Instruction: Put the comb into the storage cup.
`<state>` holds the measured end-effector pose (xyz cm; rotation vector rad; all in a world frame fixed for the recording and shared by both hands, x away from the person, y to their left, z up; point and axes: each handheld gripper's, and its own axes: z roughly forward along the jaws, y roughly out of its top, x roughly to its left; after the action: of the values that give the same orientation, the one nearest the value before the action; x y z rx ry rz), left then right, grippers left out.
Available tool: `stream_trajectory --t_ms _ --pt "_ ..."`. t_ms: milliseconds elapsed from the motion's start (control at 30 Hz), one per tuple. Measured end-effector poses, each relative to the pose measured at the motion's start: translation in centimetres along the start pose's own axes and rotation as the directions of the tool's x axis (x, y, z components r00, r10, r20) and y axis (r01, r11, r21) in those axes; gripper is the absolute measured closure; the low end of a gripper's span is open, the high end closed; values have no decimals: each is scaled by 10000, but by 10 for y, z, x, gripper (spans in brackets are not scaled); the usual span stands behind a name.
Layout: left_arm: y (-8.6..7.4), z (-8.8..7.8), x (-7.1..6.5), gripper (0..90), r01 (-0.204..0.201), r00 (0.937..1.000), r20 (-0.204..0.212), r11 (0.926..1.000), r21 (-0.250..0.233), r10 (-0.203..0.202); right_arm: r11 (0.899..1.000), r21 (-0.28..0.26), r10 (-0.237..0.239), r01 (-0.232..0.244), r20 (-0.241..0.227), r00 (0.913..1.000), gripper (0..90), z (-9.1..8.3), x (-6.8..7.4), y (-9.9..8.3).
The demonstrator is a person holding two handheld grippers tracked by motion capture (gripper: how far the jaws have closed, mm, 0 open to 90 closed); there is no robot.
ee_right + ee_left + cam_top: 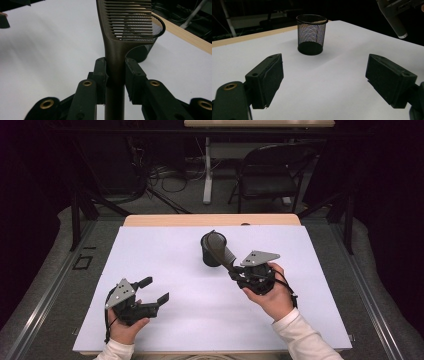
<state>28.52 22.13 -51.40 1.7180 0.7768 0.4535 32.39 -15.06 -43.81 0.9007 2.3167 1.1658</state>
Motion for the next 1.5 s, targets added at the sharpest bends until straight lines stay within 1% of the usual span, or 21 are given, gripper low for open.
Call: stream_trajectory --t_ms 67,167,300,333,367,400,533,600,700,767,833,967,1000,1033,1100,1167,1200,1300,1333,1500 --pt "0 0 0 147 -7 10000 -4 10000 1 7 9999 -151 0 -1 -45 10000 724 2 2 2" --pt "0 0 0 147 11 10000 -12 10000 1 -11 9998 -191 16 -17 -60 10000 724 3 4 2" --pt "-1 0 0 147 45 10000 -13 10000 -20 -45 9990 -438 -42 45 59 10000 725 5 6 4" --pt "-1 0 0 147 41 10000 -54 10000 -11 -41 9987 -499 -16 21 85 10000 725 5 7 4" --pt "-1 0 0 147 44 10000 -56 10000 -11 -44 9978 -658 96 -96 1 10000 725 5 7 5" --pt "-1 0 1 147 41 10000 -42 10000 11 -41 9978 -658 96 -96 1 10000 725 5 7 5" --pt "-1 1 1 147 75 10000 -31 10000 18 -75 9937 -1072 305 -313 -84 9995 725 4 9 4" --pt "-1 1 1 147 86 10000 -32 10000 20 -86 9920 -1220 315 -319 -53 9995 725 5 10 2" --pt "-1 1 1 147 155 9999 -3 9999 1 -155 9905 -1349 252 -249 6 9997 725 7 13 -2" --pt "-1 1 1 147 185 9998 -15 9998 14 -185 9900 -1402 151 -131 134 9998 725 7 15 -3" --pt "-1 1 1 148 163 9999 -7 9998 66 -163 9880 -1540 113 -92 128 9999 724 8 16 -4" --pt "-1 2 1 151 238 9996 134 9997 70 -239 9851 -1719 14 14 161 9999 725 10 18 -7" --pt "-1 3 0 151 189 9998 104 9997 122 -190 9843 -1766 -24 58 194 9998 724 10 19 -7" --pt "-1 4 0 151 221 9996 167 9996 158 -224 9834 -1810 -69 110 231 9997 725 10 19 -8" --pt "-1 5 0 151 244 9993 274 9995 182 -249 9815 -1912 -53 101 255 9997 725 10 18 -8" --pt "0 5 -1 151 260 9995 188 9993 252 -265 9801 -1984 -27 78 263 9997 724 10 18 -9" --pt "1 5 -1 151 272 9992 278 9993 245 -279 9796 -2007 -34 86 261 9997 725 10 18 -10" --pt "4 5 -2 151 301 9993 225 9994 156 -305 9773 -2117 -31 81 238 9997 724 10 18 -11" --pt "5 5 -2 151 357 9991 226 9993 86 -359 9774 -2112 -65 117 251 9997 725 11 19 -11" --pt "11 7 -4 152 558 9980 287 9984 131 -562 9740 -2259 -93 137 203 9997 725 12 20 -12"
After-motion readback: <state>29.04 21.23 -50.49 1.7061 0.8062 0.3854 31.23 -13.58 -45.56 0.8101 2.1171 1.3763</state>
